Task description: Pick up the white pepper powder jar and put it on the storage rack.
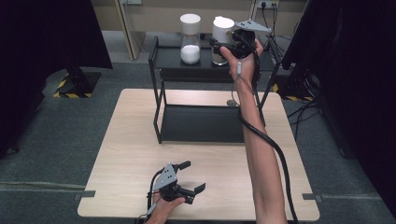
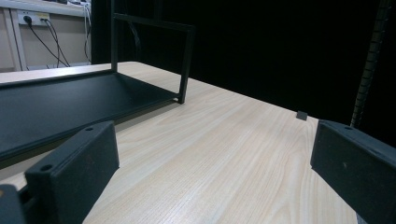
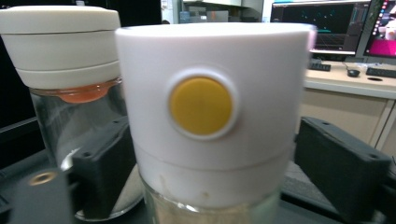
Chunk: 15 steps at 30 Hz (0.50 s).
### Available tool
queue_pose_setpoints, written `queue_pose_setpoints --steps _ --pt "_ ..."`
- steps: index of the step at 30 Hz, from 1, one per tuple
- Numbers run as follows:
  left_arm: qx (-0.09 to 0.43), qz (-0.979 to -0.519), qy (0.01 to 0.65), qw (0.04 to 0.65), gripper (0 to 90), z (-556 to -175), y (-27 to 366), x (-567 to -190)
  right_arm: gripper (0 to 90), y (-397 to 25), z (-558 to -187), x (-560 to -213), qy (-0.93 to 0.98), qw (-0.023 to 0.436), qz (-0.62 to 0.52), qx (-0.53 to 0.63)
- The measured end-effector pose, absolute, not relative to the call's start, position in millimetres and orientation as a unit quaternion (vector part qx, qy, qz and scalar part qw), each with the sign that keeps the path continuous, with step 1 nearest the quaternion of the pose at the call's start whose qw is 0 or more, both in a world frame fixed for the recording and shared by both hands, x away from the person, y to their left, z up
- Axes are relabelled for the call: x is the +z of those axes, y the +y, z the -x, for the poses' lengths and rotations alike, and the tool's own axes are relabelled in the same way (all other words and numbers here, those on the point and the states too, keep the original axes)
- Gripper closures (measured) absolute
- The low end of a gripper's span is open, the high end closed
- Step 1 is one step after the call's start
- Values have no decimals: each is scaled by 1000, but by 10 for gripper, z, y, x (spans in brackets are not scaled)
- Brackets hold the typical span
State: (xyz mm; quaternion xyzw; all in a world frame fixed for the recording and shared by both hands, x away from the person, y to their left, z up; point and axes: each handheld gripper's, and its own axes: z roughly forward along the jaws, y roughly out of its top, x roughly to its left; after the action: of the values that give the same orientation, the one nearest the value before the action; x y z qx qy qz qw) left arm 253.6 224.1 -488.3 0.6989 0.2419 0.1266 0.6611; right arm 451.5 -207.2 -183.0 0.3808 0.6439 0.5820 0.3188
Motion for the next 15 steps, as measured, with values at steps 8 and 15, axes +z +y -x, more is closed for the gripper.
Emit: queue_pose_setpoints --steps 8,15 --pt "127 -701 241 659 3 -2542 2236 -4886 29 -2142 -4447 -1867 647 309 -370 590" --pt "130 -700 241 660 3 -2531 2242 -4884 4 -2195 -4335 -1924 640 307 -371 599"
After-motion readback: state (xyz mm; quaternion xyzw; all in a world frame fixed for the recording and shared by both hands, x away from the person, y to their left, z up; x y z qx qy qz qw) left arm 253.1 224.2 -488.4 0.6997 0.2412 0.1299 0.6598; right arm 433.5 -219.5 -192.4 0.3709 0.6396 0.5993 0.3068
